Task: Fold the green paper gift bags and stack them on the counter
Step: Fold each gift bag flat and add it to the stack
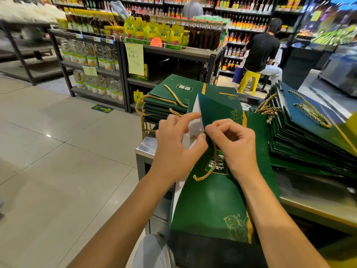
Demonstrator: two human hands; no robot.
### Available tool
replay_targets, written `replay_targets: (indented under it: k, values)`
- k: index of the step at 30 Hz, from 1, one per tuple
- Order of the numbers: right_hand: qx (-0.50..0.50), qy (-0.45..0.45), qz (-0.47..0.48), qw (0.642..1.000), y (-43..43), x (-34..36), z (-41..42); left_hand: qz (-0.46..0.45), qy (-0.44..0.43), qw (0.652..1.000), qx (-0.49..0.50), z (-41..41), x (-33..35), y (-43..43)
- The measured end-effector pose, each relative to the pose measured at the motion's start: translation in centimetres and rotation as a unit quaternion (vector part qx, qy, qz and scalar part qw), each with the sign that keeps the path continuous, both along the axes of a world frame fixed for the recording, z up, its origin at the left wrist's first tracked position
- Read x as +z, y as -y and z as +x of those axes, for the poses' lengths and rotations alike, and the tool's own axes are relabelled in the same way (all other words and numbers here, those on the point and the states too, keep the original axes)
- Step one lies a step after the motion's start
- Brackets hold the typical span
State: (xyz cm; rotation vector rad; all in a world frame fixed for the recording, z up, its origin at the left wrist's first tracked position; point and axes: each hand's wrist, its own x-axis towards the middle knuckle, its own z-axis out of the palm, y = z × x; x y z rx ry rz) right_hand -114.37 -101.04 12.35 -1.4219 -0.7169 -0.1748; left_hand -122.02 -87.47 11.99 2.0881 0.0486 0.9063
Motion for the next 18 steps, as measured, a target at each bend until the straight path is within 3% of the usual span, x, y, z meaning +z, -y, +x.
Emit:
replay_targets:
  k: [9,18]
  values:
    - [0.017,-0.080,0.049,0.995,0.5,0.3,0.4,-0.004,0.016,0.999,-0.042,-0.3,0.9,2.1]
    - [-0.028,-0.034,0.056,0.997,0.3,0.4,0.4,-0.065,-0.039,0.989,-0.125,-0.1,0.9,0.2]
